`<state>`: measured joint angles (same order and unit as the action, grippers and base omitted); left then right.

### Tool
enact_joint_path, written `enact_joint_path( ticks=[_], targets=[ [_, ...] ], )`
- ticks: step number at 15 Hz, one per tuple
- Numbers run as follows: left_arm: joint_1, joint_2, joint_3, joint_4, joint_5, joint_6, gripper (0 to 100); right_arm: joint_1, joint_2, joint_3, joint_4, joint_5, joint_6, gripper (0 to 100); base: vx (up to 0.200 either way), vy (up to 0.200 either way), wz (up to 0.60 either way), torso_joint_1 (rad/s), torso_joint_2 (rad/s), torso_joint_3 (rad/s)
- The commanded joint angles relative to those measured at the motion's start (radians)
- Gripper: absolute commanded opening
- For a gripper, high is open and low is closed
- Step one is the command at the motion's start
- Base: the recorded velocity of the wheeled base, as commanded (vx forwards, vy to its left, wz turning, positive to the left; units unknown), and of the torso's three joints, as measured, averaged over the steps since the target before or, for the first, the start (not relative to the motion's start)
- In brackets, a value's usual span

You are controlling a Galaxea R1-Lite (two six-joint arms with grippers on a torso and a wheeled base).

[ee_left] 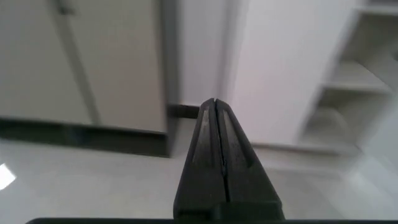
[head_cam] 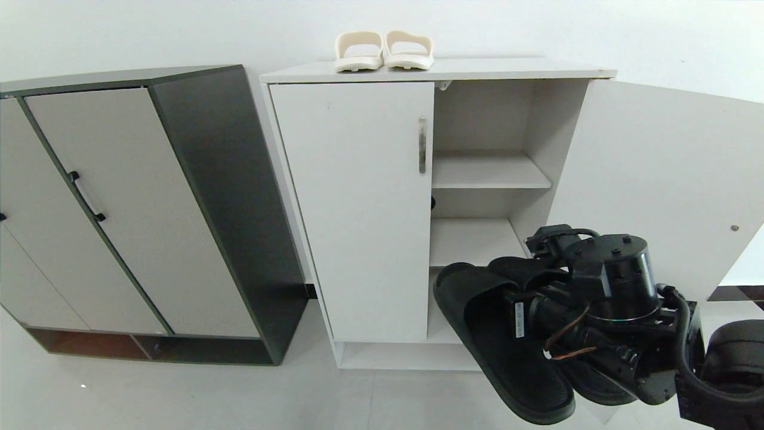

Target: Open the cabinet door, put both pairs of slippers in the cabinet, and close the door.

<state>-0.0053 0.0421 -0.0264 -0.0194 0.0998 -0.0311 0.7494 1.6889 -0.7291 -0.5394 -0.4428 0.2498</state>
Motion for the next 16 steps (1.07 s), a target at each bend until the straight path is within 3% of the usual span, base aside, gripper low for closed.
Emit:
enact_joint_path(
  ticks=[1,2,3,6,13,16],
  targets=[
    [0.004,-0.041,0.026,0.015,-0.068,0.016,0,0.001,0.003,0.005,-0.002,0.001,-0.001,0,0.0,0.0,0.0,0.0,0.0,0.0],
    [0.004,-0.041,0.026,0.022,-0.095,0.065,0,0.002,0.012,0.007,-0.004,-0.001,-0.001,0,0.0,0.0,0.0,0.0,0.0,0.0],
    [0.004,-0.041,0.026,0.022,-0.095,0.066,0,0.005,0.017,0.007,-0.005,-0.001,0.0,0,0.0,0.0,0.0,0.0,0.0,0.0],
    [0.004,-0.041,0.026,0.021,-0.094,0.026,0,0.016,0.055,0.005,-0.06,-0.005,0.002,0,0.0,0.0,0.0,0.0,0.0,0.0],
    [0.004,-0.041,0.026,0.021,-0.094,0.026,0,0.01,0.098,-0.021,-0.1,-0.048,0.002,0,0.0,0.0,0.0,0.0,0.0,0.0],
    [0.004,-0.041,0.026,0.021,-0.094,0.026,0,0.013,0.1,-0.023,-0.1,-0.059,0.002,0,0.0,-0.2,0.0,0.001,0.0,0.002]
  ],
)
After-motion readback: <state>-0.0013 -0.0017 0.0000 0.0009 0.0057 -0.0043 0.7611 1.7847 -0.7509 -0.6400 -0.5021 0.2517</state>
